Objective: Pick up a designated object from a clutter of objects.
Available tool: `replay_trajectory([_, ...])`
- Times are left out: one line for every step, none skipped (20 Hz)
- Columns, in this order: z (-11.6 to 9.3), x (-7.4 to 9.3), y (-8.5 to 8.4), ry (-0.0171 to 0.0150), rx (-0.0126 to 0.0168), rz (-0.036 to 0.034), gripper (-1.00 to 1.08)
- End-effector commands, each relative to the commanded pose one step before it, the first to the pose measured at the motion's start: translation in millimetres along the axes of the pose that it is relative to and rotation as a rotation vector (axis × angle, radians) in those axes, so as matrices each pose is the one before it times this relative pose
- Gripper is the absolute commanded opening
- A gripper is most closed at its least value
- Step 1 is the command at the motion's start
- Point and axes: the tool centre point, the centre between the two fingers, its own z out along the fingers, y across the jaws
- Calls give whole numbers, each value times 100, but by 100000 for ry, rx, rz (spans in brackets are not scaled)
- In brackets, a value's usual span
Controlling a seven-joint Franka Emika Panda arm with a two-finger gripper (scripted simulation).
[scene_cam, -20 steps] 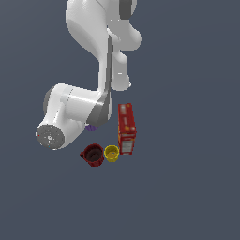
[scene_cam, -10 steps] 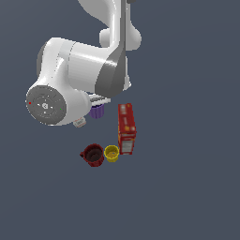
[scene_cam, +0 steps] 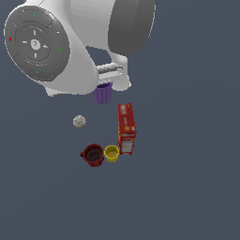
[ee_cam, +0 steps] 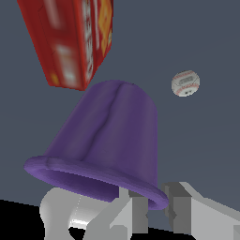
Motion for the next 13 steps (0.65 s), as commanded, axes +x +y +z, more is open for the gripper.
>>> replay_trajectory([-1211, -1045, -828, -58, 77, 75, -100])
replay_trajectory([-385, -298, -257, 0, 0, 0, -100])
replay_trajectory([-345, -263, -229, 0, 0, 0, -100])
replay_trajectory([-306, -229, -200, 0, 0, 0, -100])
replay_trajectory([-268, -196, -173, 0, 0, 0, -100])
replay_trajectory([-230, -182, -140, 11, 7, 97, -100])
replay_trajectory([-195, -133, -119, 0, 0, 0, -100])
replay_trajectory([-159, -103, -94, 0, 0, 0, -100])
replay_trajectory([-126, -77, -72, 0, 0, 0, -100])
replay_trajectory([-94, -54, -51, 0, 0, 0, -100])
replay_trajectory([-65, -35, -34, 0, 0, 0, -100])
replay_trajectory([-38, -19, -19, 0, 0, 0, -100])
replay_trajectory([-12, -6, -6, 0, 0, 0, -100])
